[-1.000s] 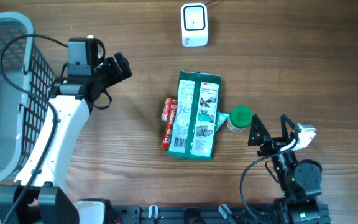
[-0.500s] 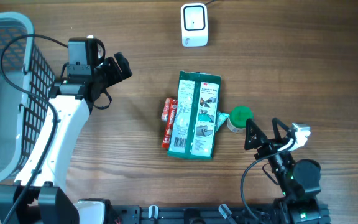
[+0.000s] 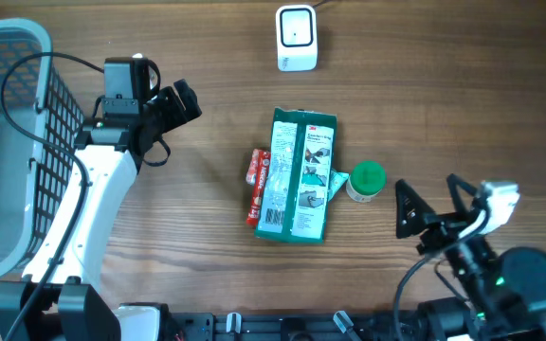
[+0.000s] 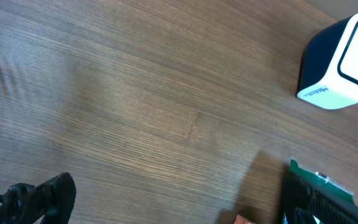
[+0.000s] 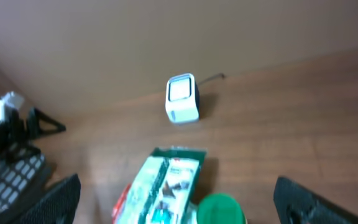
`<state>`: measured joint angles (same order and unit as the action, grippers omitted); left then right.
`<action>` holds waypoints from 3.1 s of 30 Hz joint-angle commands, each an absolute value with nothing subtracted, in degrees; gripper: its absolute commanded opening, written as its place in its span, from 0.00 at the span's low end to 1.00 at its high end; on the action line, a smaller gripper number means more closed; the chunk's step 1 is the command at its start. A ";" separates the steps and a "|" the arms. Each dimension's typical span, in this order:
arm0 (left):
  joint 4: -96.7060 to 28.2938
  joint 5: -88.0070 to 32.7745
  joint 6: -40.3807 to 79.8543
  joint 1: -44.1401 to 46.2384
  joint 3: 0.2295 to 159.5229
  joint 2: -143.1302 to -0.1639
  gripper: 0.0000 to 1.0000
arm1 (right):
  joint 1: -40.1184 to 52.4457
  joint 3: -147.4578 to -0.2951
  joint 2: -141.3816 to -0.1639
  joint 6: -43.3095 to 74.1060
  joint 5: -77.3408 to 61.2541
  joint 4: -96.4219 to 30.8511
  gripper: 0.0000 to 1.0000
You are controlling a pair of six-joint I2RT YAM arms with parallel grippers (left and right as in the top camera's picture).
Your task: Scan the item barcode
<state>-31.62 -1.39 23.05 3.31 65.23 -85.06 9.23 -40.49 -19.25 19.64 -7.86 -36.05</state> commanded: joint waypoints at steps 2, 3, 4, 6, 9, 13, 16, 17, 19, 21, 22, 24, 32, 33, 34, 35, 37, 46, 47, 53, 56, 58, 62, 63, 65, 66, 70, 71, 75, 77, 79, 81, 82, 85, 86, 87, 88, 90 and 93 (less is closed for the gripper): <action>-31.59 -0.75 22.94 3.09 65.69 -85.19 1.00 | 9.47 -60.64 -37.17 18.06 -7.33 -52.01 1.00; -31.59 -0.75 22.94 3.09 65.69 -85.19 1.00 | 9.47 -64.88 -41.08 18.13 -7.33 -56.49 1.00; -31.59 -0.75 22.94 3.09 65.69 -85.19 1.00 | 9.47 -67.99 -44.10 18.11 -7.33 -59.77 1.00; -31.59 -0.75 22.94 3.09 65.69 -85.19 1.00 | 9.47 -75.57 -51.86 18.09 -7.38 -68.03 1.00; -31.59 -0.78 22.94 3.09 65.69 -85.19 1.00 | 9.47 -84.40 -62.87 17.21 -7.64 -74.61 1.00; -31.59 -0.78 22.94 3.09 65.69 -85.19 1.00 | 9.47 -85.86 -69.17 13.72 -7.99 -75.26 0.84; -31.59 -0.78 22.94 3.09 65.69 -85.19 1.00 | 9.47 -85.76 -72.16 15.92 -7.99 -76.49 0.57; -31.59 -0.75 22.96 3.09 65.69 -85.19 1.00 | 9.47 -85.71 -73.01 16.78 -7.94 -76.99 0.56; -31.59 -0.75 22.94 3.09 65.69 -85.19 1.00 | 9.47 -85.36 -74.39 17.02 -7.94 -77.67 0.60; -31.59 -0.75 22.94 3.09 65.69 -85.19 1.00 | 9.47 -84.14 -75.20 18.50 -7.90 -78.02 0.70; -31.59 -0.75 22.94 3.09 65.69 -85.19 1.00 | 9.47 -83.57 -75.42 18.98 -7.88 -78.17 0.72; -31.59 -0.75 22.94 3.09 65.69 -85.19 1.00 | 9.61 -81.17 -75.79 20.23 -7.86 -77.97 0.83; -31.59 -0.75 22.96 3.09 65.69 -85.19 1.00 | 14.63 -65.52 -78.26 19.57 -7.33 -66.54 0.96; -31.59 -0.75 22.96 3.09 65.69 -85.19 1.00 | 15.42 -64.07 -78.98 19.55 -7.33 -64.25 0.96; -31.59 -0.78 22.94 3.09 65.69 -85.19 1.00 | 16.01 -63.11 -79.72 19.57 -7.31 -62.57 0.96; -31.59 -0.75 22.94 3.09 65.69 -85.19 1.00 | 17.12 -62.00 -81.21 19.57 -6.94 -60.25 0.96; -31.59 -0.75 22.94 3.09 65.69 -85.19 1.00 | 18.96 -61.47 -84.20 19.73 -4.75 -58.02 0.96; -31.59 -0.78 22.94 3.09 65.69 -85.19 1.00 | 22.35 -61.47 -97.47 19.62 1.89 -53.54 0.96; -31.59 -0.78 22.94 3.09 65.69 -85.19 1.00 | 22.35 -61.47 -97.91 19.62 1.63 -53.60 0.96; -31.59 -0.78 22.94 3.09 65.69 -85.19 1.00 | 22.33 -64.55 -96.68 19.53 1.48 -55.75 0.96; -31.59 -0.75 22.94 3.09 65.69 -85.19 1.00 | 22.33 -67.85 -95.29 19.46 1.50 -58.33 0.97; -31.59 -0.75 22.94 3.09 65.69 -85.19 1.00 | 22.31 -69.47 -94.39 19.49 1.56 -59.81 0.97; -31.59 -0.75 22.96 3.09 65.69 -85.19 1.00 | 22.28 -70.91 -93.08 19.51 1.67 -60.86 1.00; -31.59 -0.75 22.94 3.09 65.69 -85.19 1.00 | 22.28 -70.91 -92.99 19.51 1.65 -61.32 1.00; -31.59 -0.75 22.94 3.09 65.69 -85.19 1.00 | 22.28 -70.91 -92.99 19.51 0.47 -63.13 1.00; -31.59 -0.75 22.96 3.09 65.69 -85.19 1.00 | 22.28 -70.91 -92.99 19.51 -0.47 -63.77 1.00; -31.59 -0.78 22.96 3.09 65.69 -85.19 1.00 | 22.35 -70.81 -92.99 19.49 -6.48 -64.14 1.00; -31.59 -0.75 22.96 3.09 65.69 -85.19 1.00 | 22.41 -70.76 -92.99 19.51 -7.55 -64.31 1.00; -31.59 -0.78 22.94 3.09 65.69 -85.19 1.00 | 23.55 -70.74 -92.99 20.53 -7.55 -65.95 1.00; -31.59 -0.78 22.96 3.09 65.69 -85.19 1.00 | 24.27 -70.74 -93.01 21.80 -6.85 -66.00 1.00; -31.59 -0.75 22.94 3.09 65.69 -85.19 1.00 | 24.95 -70.74 -93.03 23.53 -4.78 -66.30 1.00; -31.59 -0.78 22.96 3.09 65.69 -85.19 1.00 | 25.61 -70.74 -93.03 24.60 -3.68 -66.63 1.00; -31.59 -0.75 22.94 3.09 65.69 -85.19 1.00 | 25.93 -70.63 -93.06 24.75 -3.73 -66.63 1.00; -31.59 -0.75 22.94 3.09 65.69 -85.19 1.00 | 27.27 -69.01 -93.12 27.99 -3.42 -66.46 1.00; -31.59 -0.75 22.94 3.09 65.69 -85.19 1.00 | 27.51 -68.40 -93.17 28.91 -2.92 -66.41 1.00; -31.59 -0.75 22.94 3.09 65.69 -85.17 1.00 | 27.79 -67.48 -93.23 30.39 -2.15 -66.26 1.00; -31.59 -0.75 22.94 3.09 65.69 -85.19 1.00 | 27.92 -66.54 -93.23 32.01 -1.32 -66.04 1.00; -31.59 -0.75 22.94 3.09 65.69 -85.19 1.00 | 27.97 -64.60 -93.23 33.93 -1.34 -64.40 1.00; -31.59 -0.75 22.94 3.09 65.69 -85.19 1.00 | 28.16 -62.57 -93.23 36.53 -1.54 -62.00 1.00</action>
<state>-31.75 -1.32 23.05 3.31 65.23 -85.08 27.83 -64.86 -93.76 30.94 -3.16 -63.44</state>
